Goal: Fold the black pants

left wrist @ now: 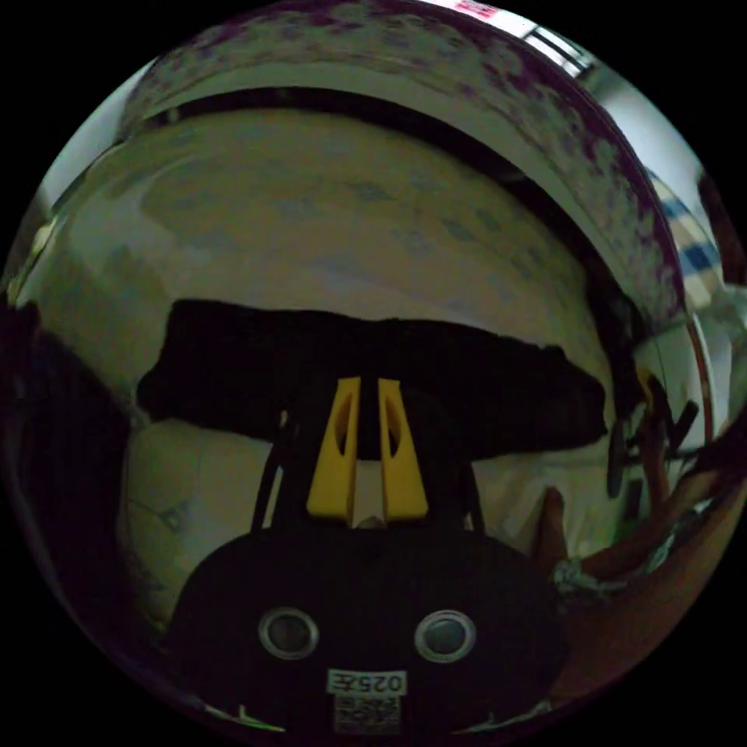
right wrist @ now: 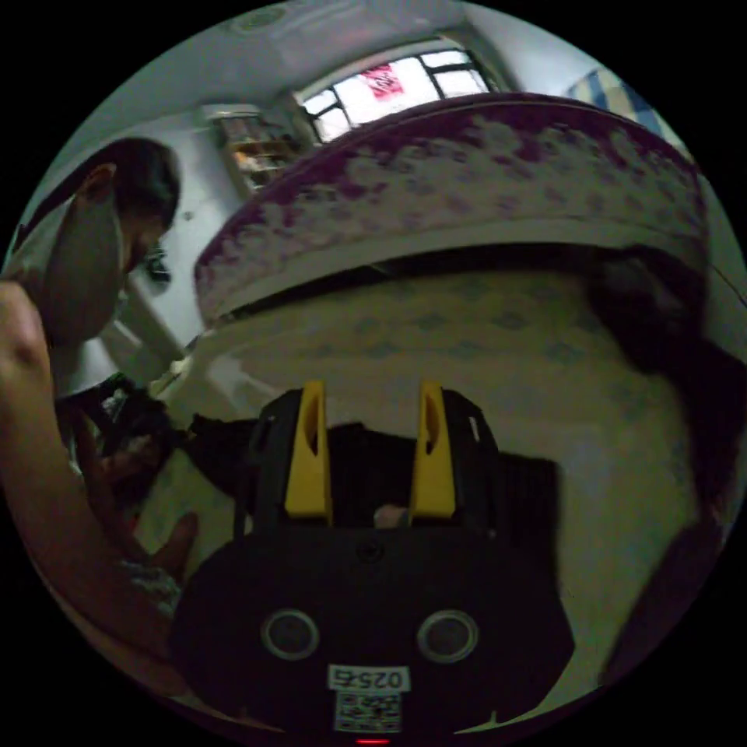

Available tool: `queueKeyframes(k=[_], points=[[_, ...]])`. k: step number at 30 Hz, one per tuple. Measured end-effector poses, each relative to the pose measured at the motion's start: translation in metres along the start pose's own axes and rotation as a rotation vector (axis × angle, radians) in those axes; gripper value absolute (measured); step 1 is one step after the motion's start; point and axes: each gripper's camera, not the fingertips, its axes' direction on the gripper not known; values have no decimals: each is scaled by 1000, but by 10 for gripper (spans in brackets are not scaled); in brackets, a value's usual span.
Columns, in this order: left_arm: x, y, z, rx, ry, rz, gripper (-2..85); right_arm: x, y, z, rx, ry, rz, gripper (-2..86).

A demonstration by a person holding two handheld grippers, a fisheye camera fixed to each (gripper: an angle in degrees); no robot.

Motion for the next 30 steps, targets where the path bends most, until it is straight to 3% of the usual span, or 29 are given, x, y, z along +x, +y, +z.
queueKeyframes(k=[2,4,5,7,10,18,22,27,30], points=[[-24,21,-14,53,-45,-107,6,-30,3,67,-73,-249,-108,113],[-46,47,-33,115,-157,-207,8,-76,2,162,-319,-576,-228,103],[-51,53,-38,130,-181,-234,8,-91,2,182,-364,-617,-289,105],[-76,75,-54,159,-183,-353,14,-154,7,246,-488,-640,-563,111],[-103,101,-65,138,-132,-481,22,-212,14,312,-569,-704,-708,117],[-117,160,-89,247,56,-594,49,-318,32,483,-813,-848,-681,135],[-116,182,-101,279,69,-576,20,-367,47,568,-930,-897,-691,129],[-123,207,-111,307,97,-551,-7,-421,63,632,-973,-900,-771,56],[-113,217,-137,378,68,-467,-7,-447,64,659,-1093,-994,-809,10]])
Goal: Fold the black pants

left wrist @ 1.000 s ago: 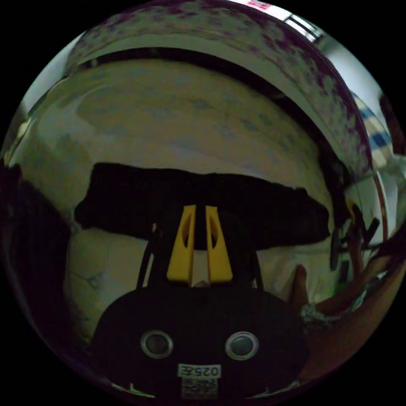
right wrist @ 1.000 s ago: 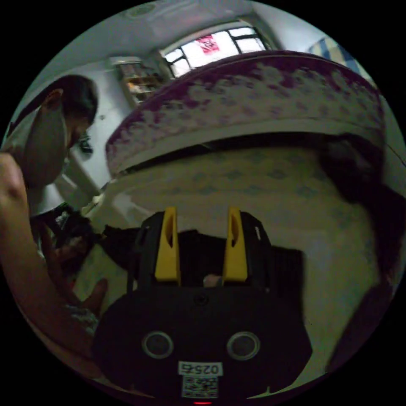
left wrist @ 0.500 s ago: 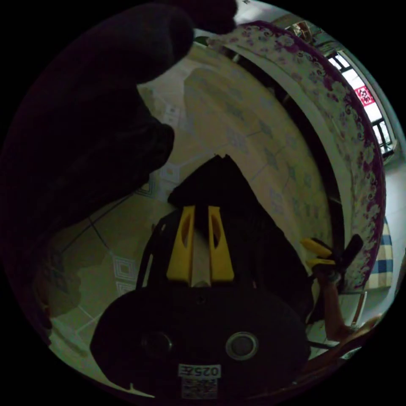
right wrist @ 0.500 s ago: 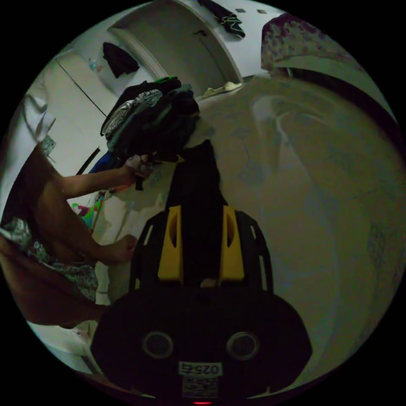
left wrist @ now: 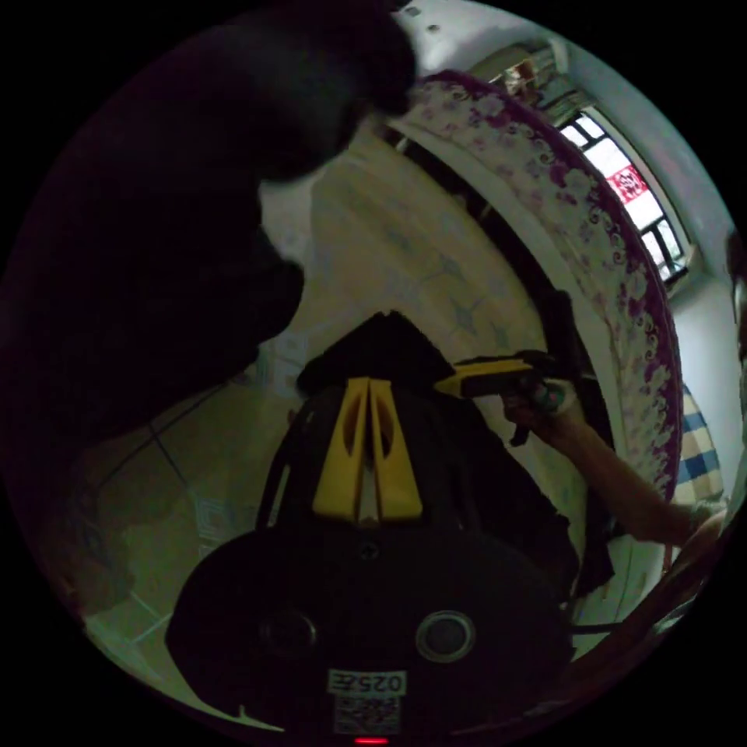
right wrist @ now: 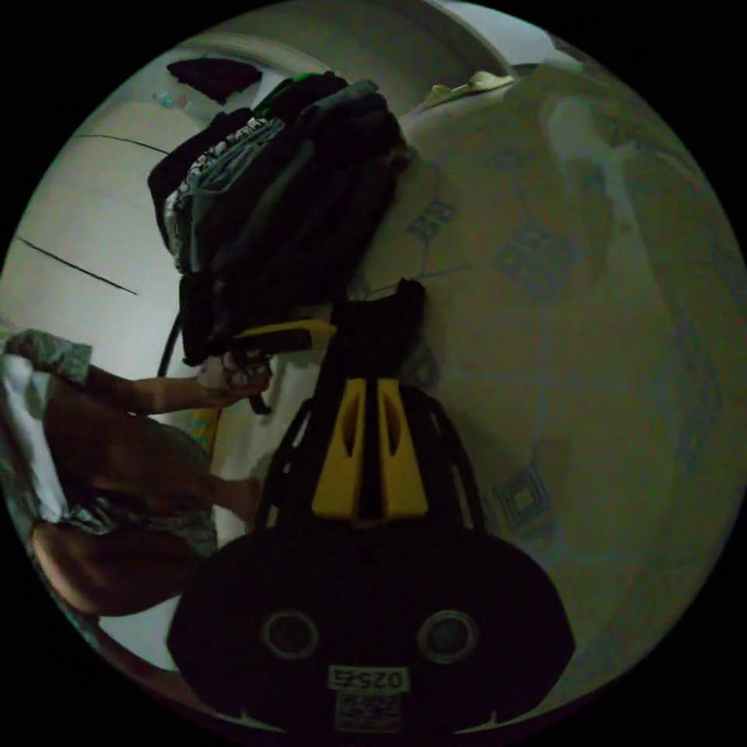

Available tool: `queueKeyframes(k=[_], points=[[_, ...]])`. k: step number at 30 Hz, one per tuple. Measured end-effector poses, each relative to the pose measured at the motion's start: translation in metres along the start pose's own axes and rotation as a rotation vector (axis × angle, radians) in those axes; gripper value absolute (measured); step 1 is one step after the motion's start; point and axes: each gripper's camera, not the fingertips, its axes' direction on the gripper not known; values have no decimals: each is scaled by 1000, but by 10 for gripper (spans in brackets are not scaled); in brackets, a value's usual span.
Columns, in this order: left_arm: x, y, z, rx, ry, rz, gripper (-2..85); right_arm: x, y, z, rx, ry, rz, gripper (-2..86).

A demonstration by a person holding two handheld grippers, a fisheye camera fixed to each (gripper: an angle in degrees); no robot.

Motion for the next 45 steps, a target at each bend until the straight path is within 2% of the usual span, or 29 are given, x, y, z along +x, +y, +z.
queueKeyframes(k=[2,5,9,13,17,20,24,26,30,35,38,40,41,42,45], points=[[16,-1,-33,91,-22,87,-5,-4,-12,-12,36,-62,-84,9],[26,-2,-69,154,-42,181,7,-2,-31,-20,50,73,-143,27],[-22,10,-36,-66,63,8,66,44,-66,19,-239,129,-53,106],[-45,12,-5,-104,157,-98,101,60,-83,2,-213,95,-17,131],[-46,-3,9,54,107,-71,103,79,-90,-13,-152,59,40,128],[-60,-17,30,105,194,-158,77,97,-97,-4,-221,-9,92,94],[-71,-26,61,120,214,-206,2,99,-96,-4,-275,-42,76,20],[-74,-28,67,117,243,-201,-9,91,-88,-25,-237,-58,44,17],[-50,-35,49,191,332,-51,-13,59,-49,-103,-124,-49,2,47],[-32,-49,31,277,361,79,-14,16,56,-204,-80,-70,125,111],[-19,-60,32,325,320,190,-14,-14,156,-253,53,-216,295,148],[16,-65,39,322,427,305,-13,-40,252,-283,301,-387,447,173],[31,-63,41,319,460,349,-13,-47,277,-290,374,-421,479,179],[67,-56,48,306,530,462,-13,-63,326,-300,527,-467,543,183],[173,-7,84,169,728,789,-12,-110,437,-313,843,-490,648,199]])
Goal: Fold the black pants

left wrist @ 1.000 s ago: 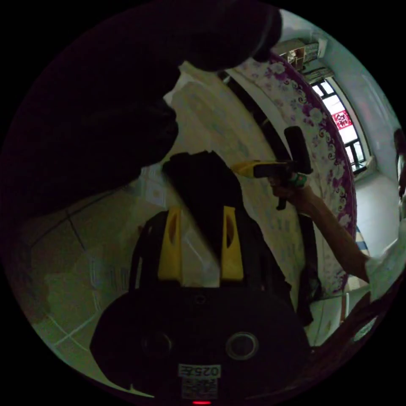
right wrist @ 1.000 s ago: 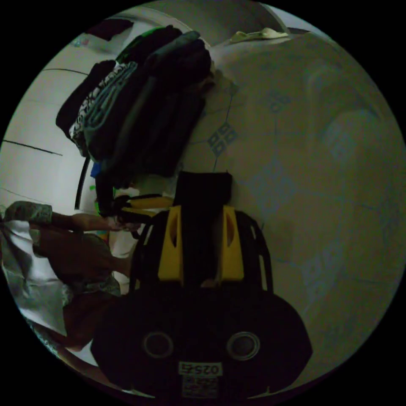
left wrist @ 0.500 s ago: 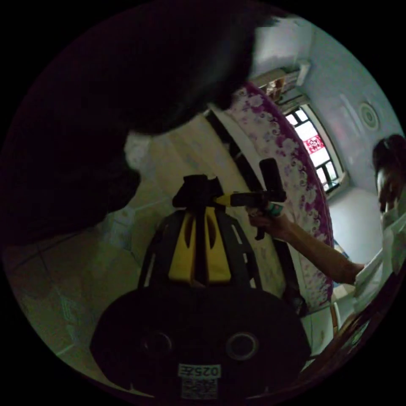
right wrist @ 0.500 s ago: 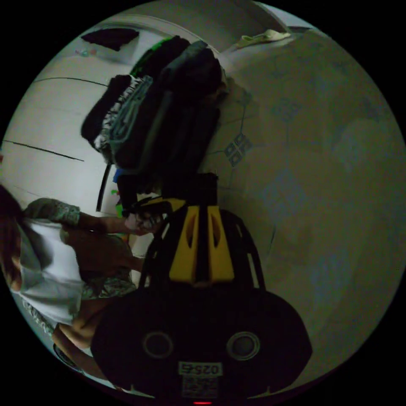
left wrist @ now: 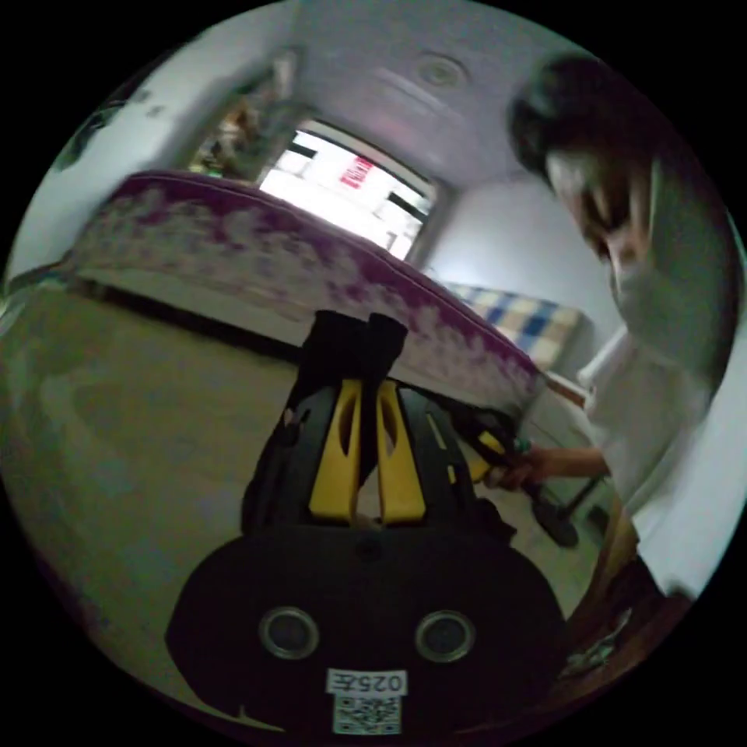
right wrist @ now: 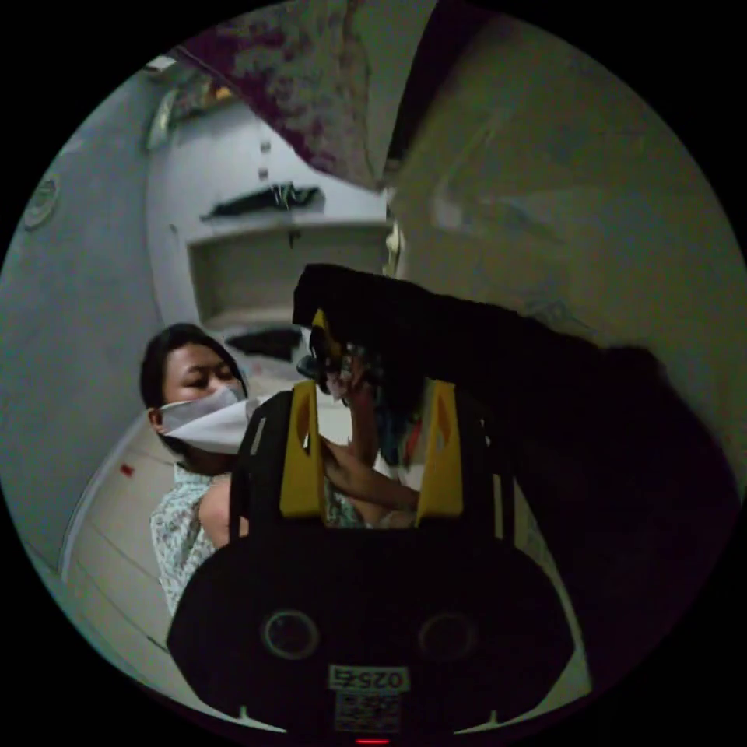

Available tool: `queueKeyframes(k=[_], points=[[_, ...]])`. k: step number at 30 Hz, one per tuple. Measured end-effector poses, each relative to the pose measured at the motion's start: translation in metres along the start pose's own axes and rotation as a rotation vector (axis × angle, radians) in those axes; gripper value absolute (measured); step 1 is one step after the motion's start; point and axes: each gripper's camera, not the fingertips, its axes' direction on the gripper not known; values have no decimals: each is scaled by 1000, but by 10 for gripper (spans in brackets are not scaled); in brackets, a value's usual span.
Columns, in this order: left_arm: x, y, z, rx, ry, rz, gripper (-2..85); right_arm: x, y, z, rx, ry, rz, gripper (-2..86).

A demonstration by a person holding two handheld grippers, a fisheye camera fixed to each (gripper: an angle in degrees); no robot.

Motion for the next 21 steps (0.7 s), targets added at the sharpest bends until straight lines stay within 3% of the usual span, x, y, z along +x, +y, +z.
queueKeyframes(k=[2,4,7,9,13,21], points=[[43,20,67,-119,112,124,-13,-3,46,-42,159,-19,15,206],[96,81,156,-364,178,304,-13,-1,102,-87,365,-38,71,210],[138,174,231,-587,116,566,-12,15,154,-128,505,-17,203,208],[147,214,251,-638,39,693,-13,22,175,-144,507,10,289,207],[149,256,250,-558,-48,975,-12,3,200,-163,522,-139,304,201],[113,289,267,-533,-149,1197,-9,-88,191,-184,330,22,247,149]])
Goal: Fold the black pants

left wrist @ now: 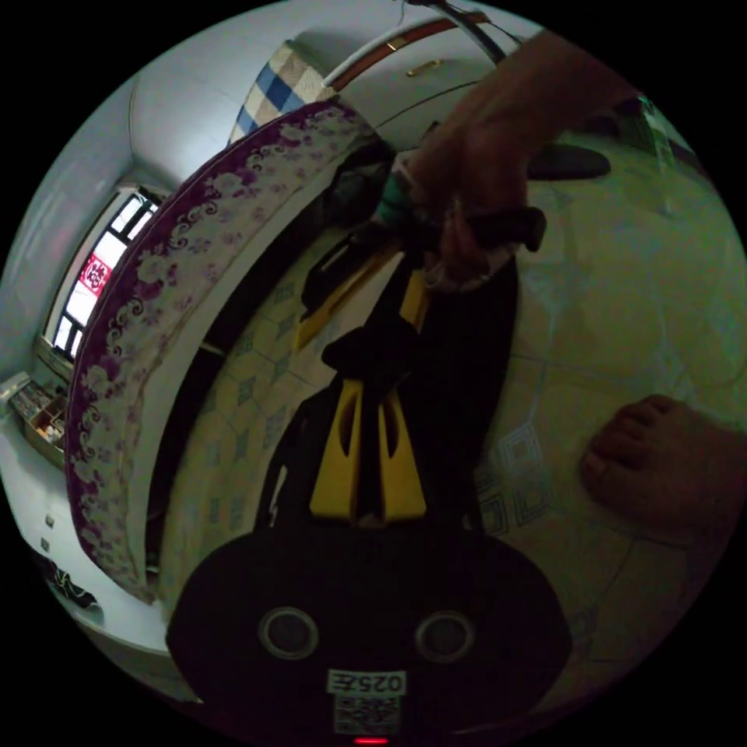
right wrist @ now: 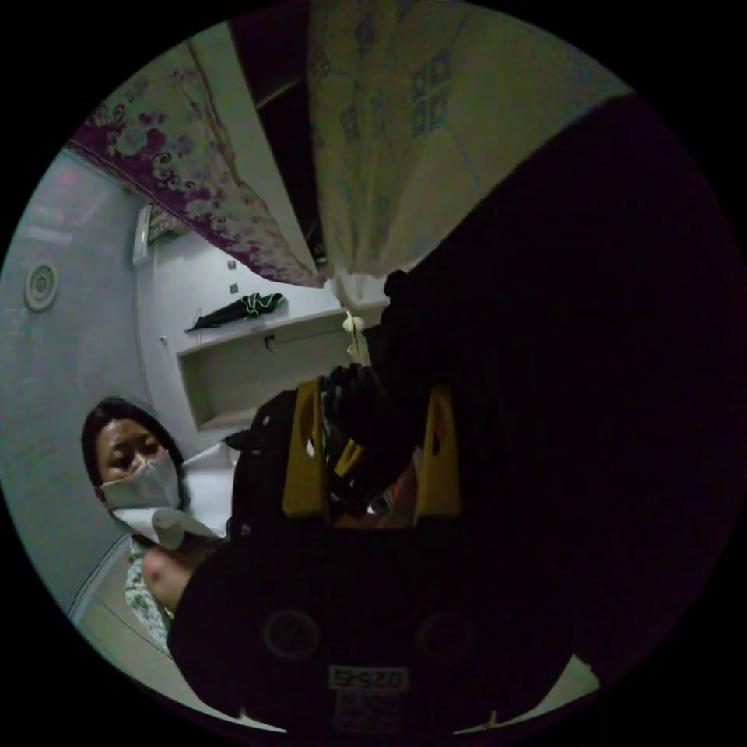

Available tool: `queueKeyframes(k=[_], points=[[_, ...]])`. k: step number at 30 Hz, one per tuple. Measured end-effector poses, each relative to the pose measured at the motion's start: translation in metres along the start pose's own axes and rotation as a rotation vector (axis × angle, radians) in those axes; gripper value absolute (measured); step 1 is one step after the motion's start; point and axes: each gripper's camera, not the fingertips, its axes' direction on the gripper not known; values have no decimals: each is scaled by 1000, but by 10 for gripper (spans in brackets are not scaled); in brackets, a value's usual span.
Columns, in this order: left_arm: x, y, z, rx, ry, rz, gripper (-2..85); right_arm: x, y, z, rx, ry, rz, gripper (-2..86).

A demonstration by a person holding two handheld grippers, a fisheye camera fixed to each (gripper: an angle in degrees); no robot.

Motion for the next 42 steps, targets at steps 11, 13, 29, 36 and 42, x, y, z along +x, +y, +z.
queueKeyframes(k=[11,13,29,36,42], points=[[2,91,-29,107,-142,53,-9,-130,61,-35,-50,43,-21,45],[-9,115,-21,17,-56,-13,-9,-180,80,-29,-82,-43,-104,46],[-138,274,58,-528,-142,-357,-9,-380,231,-130,-51,601,-212,43],[-131,263,67,-508,-247,-169,-9,-308,318,-165,147,492,39,26],[-189,254,30,-285,187,-54,-10,-386,392,-171,251,443,-113,25]])
